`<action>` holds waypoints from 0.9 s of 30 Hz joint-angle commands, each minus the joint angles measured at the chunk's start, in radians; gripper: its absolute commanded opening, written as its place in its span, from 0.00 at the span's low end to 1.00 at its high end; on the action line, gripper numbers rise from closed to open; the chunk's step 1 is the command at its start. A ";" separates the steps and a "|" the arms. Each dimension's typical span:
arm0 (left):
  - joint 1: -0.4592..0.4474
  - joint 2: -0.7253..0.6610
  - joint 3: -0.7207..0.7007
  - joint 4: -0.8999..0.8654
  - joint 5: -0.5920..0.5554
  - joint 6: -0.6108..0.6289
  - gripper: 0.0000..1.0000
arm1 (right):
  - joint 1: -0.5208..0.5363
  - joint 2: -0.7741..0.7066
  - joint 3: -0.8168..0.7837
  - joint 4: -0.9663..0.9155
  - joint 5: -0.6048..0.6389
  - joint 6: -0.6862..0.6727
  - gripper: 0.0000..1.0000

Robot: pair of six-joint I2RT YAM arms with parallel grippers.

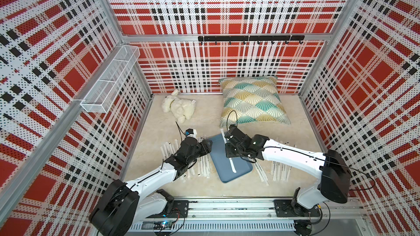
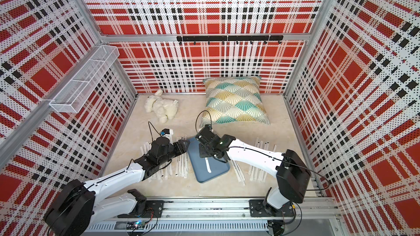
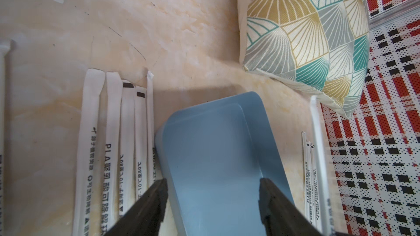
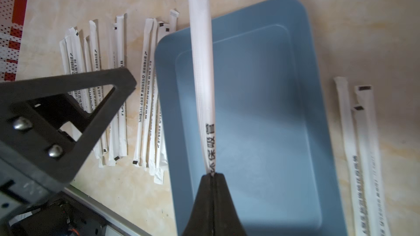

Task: Put the straws into the storage box
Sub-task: Place the straw in the storage box.

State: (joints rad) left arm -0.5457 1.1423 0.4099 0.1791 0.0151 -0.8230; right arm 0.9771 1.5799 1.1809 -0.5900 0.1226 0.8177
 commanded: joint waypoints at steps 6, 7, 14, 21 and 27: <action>0.000 -0.032 -0.026 0.029 -0.022 -0.024 0.69 | -0.007 0.069 0.020 0.054 0.001 -0.057 0.01; 0.000 -0.033 -0.029 0.033 -0.023 -0.028 0.69 | -0.010 0.074 0.020 0.060 0.000 -0.064 0.01; -0.001 -0.024 -0.021 0.025 -0.030 -0.030 0.68 | -0.041 0.103 -0.002 0.099 -0.045 -0.101 0.01; -0.011 0.000 -0.019 -0.002 -0.040 -0.051 0.66 | -0.060 0.110 -0.016 0.102 -0.087 -0.122 0.01; 0.005 -0.043 -0.024 -0.059 -0.089 -0.031 0.64 | -0.030 0.171 -0.010 0.127 -0.129 -0.092 0.01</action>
State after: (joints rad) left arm -0.5507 1.1305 0.3870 0.1650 -0.0322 -0.8677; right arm 0.9222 1.7103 1.1751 -0.4835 0.0200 0.7177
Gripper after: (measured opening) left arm 0.648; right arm 0.075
